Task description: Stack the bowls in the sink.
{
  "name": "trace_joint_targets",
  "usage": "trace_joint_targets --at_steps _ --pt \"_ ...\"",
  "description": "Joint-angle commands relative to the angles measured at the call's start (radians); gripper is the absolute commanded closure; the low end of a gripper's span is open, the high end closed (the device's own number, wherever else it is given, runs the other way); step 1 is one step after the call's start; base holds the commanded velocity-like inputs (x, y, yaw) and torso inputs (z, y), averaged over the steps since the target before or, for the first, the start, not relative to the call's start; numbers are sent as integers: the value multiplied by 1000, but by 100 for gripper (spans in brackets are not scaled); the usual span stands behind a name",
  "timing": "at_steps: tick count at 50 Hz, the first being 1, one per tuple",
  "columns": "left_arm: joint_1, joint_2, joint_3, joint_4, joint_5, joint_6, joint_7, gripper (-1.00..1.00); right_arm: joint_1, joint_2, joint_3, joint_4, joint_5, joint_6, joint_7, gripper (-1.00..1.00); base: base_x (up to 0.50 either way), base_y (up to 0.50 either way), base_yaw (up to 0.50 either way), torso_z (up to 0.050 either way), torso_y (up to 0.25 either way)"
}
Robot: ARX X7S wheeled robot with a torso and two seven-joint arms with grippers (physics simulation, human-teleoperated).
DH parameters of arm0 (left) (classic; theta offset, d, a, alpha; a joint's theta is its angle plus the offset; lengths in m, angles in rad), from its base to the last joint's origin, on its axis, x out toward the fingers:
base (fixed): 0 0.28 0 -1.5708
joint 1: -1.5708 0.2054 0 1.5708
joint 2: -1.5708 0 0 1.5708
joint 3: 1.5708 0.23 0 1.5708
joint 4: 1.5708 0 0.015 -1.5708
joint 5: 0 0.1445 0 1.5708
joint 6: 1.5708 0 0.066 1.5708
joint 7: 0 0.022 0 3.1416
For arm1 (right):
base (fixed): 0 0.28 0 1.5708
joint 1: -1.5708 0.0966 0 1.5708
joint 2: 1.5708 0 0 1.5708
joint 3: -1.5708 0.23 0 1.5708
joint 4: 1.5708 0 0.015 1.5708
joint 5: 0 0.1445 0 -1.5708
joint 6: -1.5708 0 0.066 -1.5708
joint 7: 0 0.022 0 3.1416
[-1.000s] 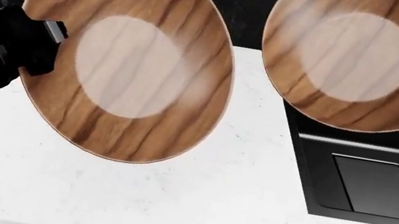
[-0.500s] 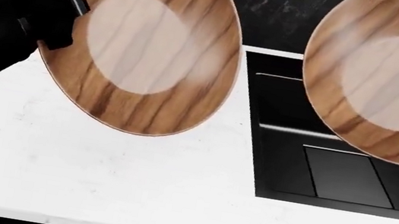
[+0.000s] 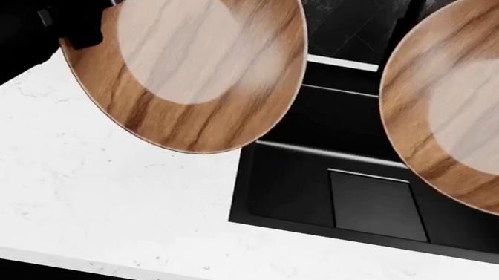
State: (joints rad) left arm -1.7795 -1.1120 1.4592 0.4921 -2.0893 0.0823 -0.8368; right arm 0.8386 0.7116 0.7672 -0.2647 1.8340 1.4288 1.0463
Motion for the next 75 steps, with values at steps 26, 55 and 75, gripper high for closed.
trace_joint_targets --at_steps 26,55,75 --pt "52 12 -14 -41 43 54 24 100 -72 2 23 -30 -91 -50 -49 100 169 -164 0 0 1" --pt "73 26 -24 -58 42 63 32 100 -87 8 0 -40 -93 -81 -87 100 51 -192 0 0 1" --pt "113 32 -11 -71 26 60 40 100 -119 14 -2 -47 -123 -94 -116 100 291 -127 0 1 2"
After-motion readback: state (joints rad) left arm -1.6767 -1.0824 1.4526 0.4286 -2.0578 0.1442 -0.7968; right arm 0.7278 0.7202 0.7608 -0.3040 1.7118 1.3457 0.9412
